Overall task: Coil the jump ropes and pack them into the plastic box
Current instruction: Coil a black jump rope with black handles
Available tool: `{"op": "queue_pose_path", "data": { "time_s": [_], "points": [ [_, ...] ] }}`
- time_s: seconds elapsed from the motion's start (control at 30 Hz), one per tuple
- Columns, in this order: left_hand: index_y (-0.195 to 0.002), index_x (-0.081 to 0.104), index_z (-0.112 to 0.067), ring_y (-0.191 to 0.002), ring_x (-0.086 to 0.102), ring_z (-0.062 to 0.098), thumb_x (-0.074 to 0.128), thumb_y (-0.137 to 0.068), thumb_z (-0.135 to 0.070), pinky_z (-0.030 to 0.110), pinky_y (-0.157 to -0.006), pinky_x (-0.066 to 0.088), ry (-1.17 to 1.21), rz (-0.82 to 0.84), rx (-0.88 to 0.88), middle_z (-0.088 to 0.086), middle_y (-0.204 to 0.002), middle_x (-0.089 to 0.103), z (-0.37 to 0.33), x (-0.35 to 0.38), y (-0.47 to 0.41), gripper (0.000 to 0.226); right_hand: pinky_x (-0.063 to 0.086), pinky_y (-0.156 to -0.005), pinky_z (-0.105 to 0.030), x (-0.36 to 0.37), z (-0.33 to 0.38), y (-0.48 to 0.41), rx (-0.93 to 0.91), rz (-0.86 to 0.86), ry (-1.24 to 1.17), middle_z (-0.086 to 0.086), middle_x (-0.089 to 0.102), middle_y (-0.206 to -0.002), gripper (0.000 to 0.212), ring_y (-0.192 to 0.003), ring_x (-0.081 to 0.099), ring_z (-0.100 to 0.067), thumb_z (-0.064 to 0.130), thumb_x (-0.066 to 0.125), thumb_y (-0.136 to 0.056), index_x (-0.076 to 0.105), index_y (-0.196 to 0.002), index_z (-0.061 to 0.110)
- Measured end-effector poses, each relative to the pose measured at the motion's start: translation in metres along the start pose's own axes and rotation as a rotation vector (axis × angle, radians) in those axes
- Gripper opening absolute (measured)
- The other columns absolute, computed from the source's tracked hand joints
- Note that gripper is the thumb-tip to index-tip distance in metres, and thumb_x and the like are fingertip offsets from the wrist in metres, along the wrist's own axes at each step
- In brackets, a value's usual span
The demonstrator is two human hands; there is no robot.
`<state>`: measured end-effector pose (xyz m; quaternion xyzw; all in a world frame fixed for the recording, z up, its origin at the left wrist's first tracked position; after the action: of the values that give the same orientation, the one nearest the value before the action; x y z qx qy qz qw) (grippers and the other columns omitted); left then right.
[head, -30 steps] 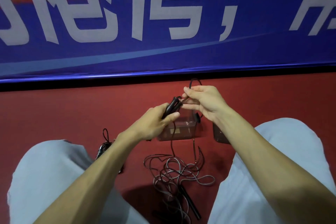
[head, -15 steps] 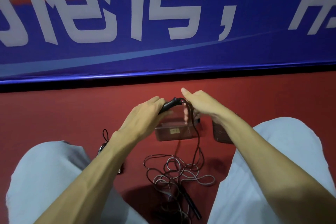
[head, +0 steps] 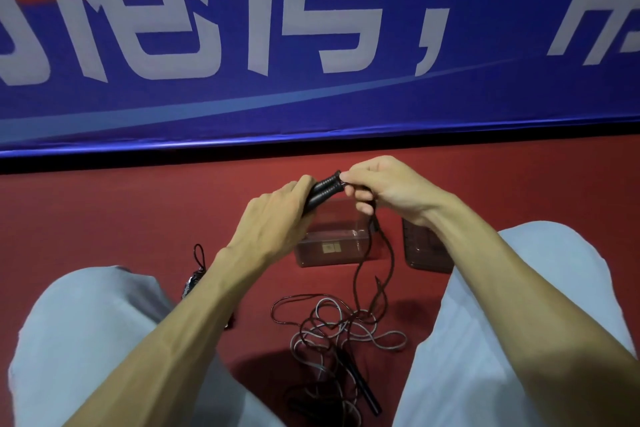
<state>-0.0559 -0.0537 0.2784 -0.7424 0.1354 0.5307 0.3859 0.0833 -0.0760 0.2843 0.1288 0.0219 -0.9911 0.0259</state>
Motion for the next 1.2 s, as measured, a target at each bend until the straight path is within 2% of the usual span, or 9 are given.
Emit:
{"op": "queue_pose_path", "data": {
  "time_s": [0.17, 0.3, 0.4, 0.57, 0.7, 0.77, 0.9, 1.03, 1.2],
  "points": [
    [-0.118, 0.047, -0.025, -0.073, 0.06, 0.032, 0.055, -0.093, -0.027, 0.035, -0.059, 0.039, 0.279, 0.093, -0.143, -0.001, -0.083, 0.06, 0.005, 0.011, 0.001, 0.027, 0.034, -0.049, -0.024, -0.014, 0.004, -0.005, -0.077, -0.269, 0.059, 0.006, 0.035, -0.044, 0.037, -0.038, 0.039, -0.01, 0.015, 0.051, -0.098, 0.049, -0.061, 0.012],
    [-0.087, 0.05, -0.028, -0.054, 0.051, 0.022, 0.053, -0.096, -0.041, 0.033, -0.052, 0.037, 0.46, 0.118, -0.199, 0.004, -0.07, 0.062, 0.008, 0.017, 0.004, 0.016, 0.041, -0.056, -0.031, -0.032, 0.012, -0.001, -0.183, -0.484, 0.245, 0.003, 0.043, -0.047, 0.042, -0.043, 0.05, -0.016, 0.023, 0.048, -0.099, 0.043, -0.058, 0.015],
    [-0.074, 0.04, -0.028, -0.047, 0.04, 0.017, 0.051, -0.098, -0.026, 0.031, -0.048, 0.034, 0.485, 0.057, -0.212, 0.001, -0.061, 0.054, 0.005, 0.014, 0.004, 0.027, 0.039, -0.052, -0.039, -0.026, 0.023, 0.005, -0.311, -0.533, 0.429, -0.001, 0.043, -0.053, 0.041, -0.048, 0.046, -0.026, 0.025, 0.043, -0.102, 0.041, -0.063, 0.013],
    [-0.072, 0.04, -0.025, -0.047, 0.035, 0.014, 0.051, -0.099, -0.031, 0.022, -0.043, 0.029, 0.585, 0.064, -0.243, -0.002, -0.06, 0.05, 0.002, 0.015, 0.006, 0.03, 0.027, -0.047, -0.031, -0.017, 0.032, 0.015, -0.44, -0.634, 0.512, 0.006, 0.036, -0.05, 0.041, -0.044, 0.031, -0.012, 0.021, 0.045, -0.102, 0.036, -0.063, 0.021],
    [-0.07, 0.039, -0.022, -0.053, 0.034, 0.017, 0.052, -0.099, -0.033, 0.027, -0.047, 0.03, 0.612, 0.019, -0.247, -0.002, -0.059, 0.046, 0.001, 0.013, 0.004, 0.034, 0.032, -0.048, -0.042, -0.015, 0.034, 0.018, -0.475, -0.671, 0.39, -0.015, 0.042, -0.05, 0.036, -0.045, 0.039, -0.029, 0.022, 0.046, -0.102, 0.041, -0.068, 0.01],
    [-0.068, 0.039, -0.02, -0.054, 0.033, 0.017, 0.053, -0.099, -0.032, 0.033, -0.052, 0.03, 0.672, -0.013, -0.278, -0.003, -0.058, 0.043, 0.003, 0.013, 0.001, 0.036, 0.034, -0.043, -0.04, -0.011, 0.031, 0.014, -0.423, -0.605, 0.28, -0.021, 0.045, -0.052, 0.035, -0.042, 0.042, -0.031, 0.026, 0.042, -0.103, 0.042, -0.074, 0.007],
    [-0.068, 0.043, -0.019, -0.039, 0.031, 0.009, 0.051, -0.101, -0.029, 0.023, -0.046, 0.026, 1.243, -0.225, -0.524, -0.002, -0.054, 0.05, 0.031, 0.006, 0.0, 0.035, 0.047, -0.038, -0.03, 0.026, 0.007, 0.0, -0.207, -0.226, 0.349, -0.012, 0.053, -0.052, 0.023, -0.039, 0.057, -0.023, 0.029, 0.04, -0.103, 0.047, -0.084, 0.017],
    [-0.078, 0.048, -0.012, -0.038, 0.027, 0.009, 0.045, -0.104, -0.028, 0.023, -0.041, 0.029, 1.38, -0.278, -0.623, 0.013, -0.085, 0.07, 0.042, -0.001, 0.005, 0.031, 0.058, -0.055, -0.039, 0.06, -0.002, -0.004, -0.136, 0.002, 0.366, 0.001, 0.051, -0.044, 0.014, -0.054, 0.068, -0.028, 0.024, 0.041, -0.103, 0.043, -0.092, 0.015],
    [-0.089, 0.05, -0.01, -0.042, 0.029, 0.008, 0.042, -0.105, -0.032, 0.02, -0.043, 0.033, 1.561, -0.32, -0.648, 0.016, -0.101, 0.074, 0.046, -0.001, 0.006, 0.027, 0.053, -0.057, -0.036, 0.078, -0.017, -0.007, -0.057, 0.188, 0.327, 0.003, 0.052, -0.047, 0.013, -0.055, 0.065, -0.026, 0.017, 0.043, -0.102, 0.045, -0.09, 0.013]
  ]
}}
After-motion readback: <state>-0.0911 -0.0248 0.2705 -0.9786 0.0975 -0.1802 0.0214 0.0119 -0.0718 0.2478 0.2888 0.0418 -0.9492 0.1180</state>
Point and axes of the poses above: each hand's wrist, its own y-axis away from the middle knuckle, its own x-axis out of the palm, z = x × y, the point moved 8 cm from there along -y, towards the middle knuckle
